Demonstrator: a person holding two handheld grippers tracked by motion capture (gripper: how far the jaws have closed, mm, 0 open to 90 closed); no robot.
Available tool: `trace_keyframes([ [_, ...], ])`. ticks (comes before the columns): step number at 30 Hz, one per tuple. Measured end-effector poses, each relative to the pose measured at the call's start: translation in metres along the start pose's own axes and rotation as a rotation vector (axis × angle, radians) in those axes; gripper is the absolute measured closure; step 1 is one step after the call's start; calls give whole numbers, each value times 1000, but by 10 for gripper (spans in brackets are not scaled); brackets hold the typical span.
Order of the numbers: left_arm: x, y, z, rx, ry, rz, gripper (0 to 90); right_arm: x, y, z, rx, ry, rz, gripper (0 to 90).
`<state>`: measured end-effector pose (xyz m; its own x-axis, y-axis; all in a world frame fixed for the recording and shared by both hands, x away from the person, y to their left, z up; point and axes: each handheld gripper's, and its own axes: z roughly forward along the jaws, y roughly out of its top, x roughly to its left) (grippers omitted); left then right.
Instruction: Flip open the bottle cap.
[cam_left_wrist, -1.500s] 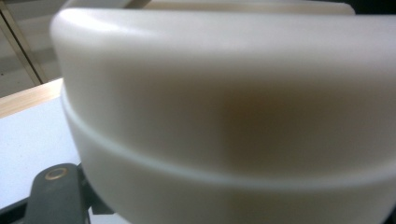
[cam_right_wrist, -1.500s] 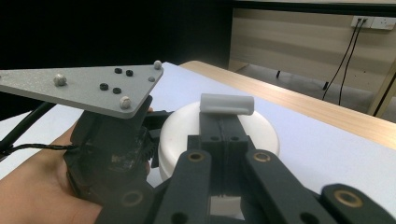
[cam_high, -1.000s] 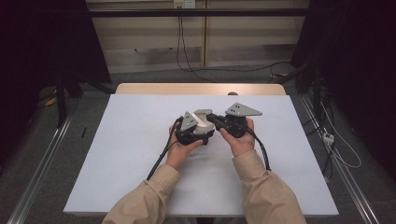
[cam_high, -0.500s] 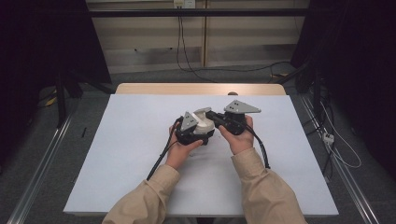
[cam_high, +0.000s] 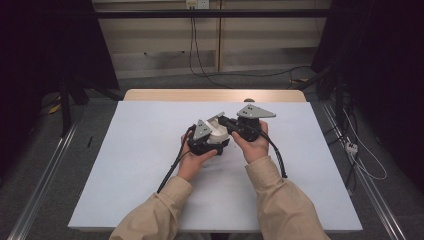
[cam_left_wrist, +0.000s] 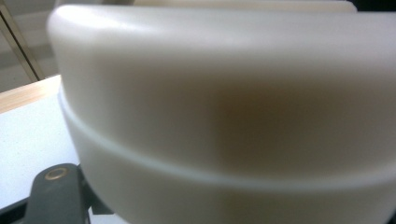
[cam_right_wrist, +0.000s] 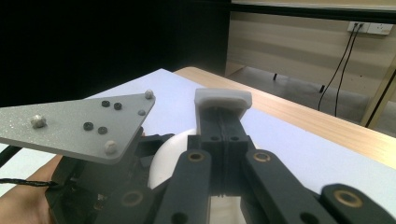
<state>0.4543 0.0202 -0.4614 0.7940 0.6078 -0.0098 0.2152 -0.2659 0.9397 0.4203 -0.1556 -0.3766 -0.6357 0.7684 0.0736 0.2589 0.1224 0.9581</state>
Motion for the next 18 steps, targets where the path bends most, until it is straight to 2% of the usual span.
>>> trace_keyframes([
  [18, 0, 0, 0, 3, 0, 0, 187, 0, 8, 5, 11, -11, -22, 900],
])
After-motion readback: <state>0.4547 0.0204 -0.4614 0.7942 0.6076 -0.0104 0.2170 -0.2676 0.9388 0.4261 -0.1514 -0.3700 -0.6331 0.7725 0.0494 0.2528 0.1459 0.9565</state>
